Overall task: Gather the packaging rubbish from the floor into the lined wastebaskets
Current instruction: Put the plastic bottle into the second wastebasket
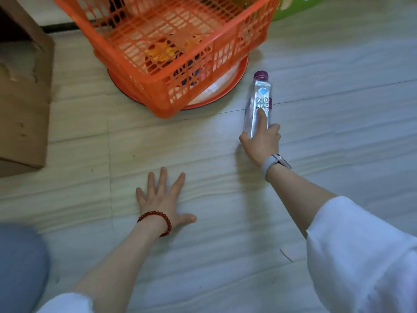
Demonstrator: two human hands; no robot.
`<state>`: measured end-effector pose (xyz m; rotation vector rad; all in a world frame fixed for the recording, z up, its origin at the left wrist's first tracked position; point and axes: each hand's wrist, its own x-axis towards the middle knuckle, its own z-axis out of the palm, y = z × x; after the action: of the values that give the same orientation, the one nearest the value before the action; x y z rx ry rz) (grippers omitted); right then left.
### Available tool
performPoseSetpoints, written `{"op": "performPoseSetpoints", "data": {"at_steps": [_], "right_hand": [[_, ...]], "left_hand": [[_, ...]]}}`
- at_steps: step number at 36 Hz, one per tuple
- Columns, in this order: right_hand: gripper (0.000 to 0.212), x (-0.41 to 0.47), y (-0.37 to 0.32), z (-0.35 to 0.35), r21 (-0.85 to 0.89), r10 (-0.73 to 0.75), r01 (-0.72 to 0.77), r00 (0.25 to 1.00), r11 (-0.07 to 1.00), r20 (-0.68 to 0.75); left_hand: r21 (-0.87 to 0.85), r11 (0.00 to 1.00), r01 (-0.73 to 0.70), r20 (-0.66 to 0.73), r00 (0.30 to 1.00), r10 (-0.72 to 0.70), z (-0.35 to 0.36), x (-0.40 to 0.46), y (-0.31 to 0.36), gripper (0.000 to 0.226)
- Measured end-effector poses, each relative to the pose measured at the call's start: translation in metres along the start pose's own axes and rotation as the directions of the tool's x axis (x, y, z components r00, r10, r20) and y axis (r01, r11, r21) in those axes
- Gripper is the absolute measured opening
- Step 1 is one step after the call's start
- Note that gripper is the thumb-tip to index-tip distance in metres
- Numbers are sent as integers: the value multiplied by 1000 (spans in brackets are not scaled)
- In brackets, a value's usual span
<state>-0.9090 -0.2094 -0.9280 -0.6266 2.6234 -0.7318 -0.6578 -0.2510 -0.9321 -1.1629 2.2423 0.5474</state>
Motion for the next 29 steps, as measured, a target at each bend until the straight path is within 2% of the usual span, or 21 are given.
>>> {"op": "performPoseSetpoints", "data": {"at_steps": [4, 7, 11, 14, 17, 20, 25, 29], "right_hand": [[69, -20, 12, -7, 129, -18, 13, 999, 992, 40], [64, -46, 15, -12, 267, 24, -22, 1000, 963, -4], [56, -91, 12, -21, 374, 38, -16, 998, 927, -53], [54, -133, 3, -25, 456, 14, 1, 999, 890, -30], [47, -174, -19, -28, 522, -89, 106, 994, 846, -56], [45, -206, -58, -30, 578, -248, 253, 965, 776, -89], [34, -246, -151, -39, 585, -507, 519, 838, 623, -202], [34, -280, -226, -48, 618, -603, 626, 743, 475, -290]], "left_hand": [[0, 1000, -21, 32, 999, 21, -7, 0, -1, 106], [-62, 997, -48, 22, 999, 49, -14, -2, -8, 92], [-156, 987, -42, -125, 992, 22, -14, -20, -21, 64], [-202, 978, -49, -262, 965, -6, -22, -45, -28, 48], [-215, 972, -92, -469, 883, -20, -51, -73, -39, 40], [-182, 978, -101, -615, 788, -33, -98, -105, -59, 39], [-227, 966, -123, -816, 566, -120, -176, -180, -122, 36], [-323, 931, -167, -892, 383, -241, -200, -241, -193, 30]]}}
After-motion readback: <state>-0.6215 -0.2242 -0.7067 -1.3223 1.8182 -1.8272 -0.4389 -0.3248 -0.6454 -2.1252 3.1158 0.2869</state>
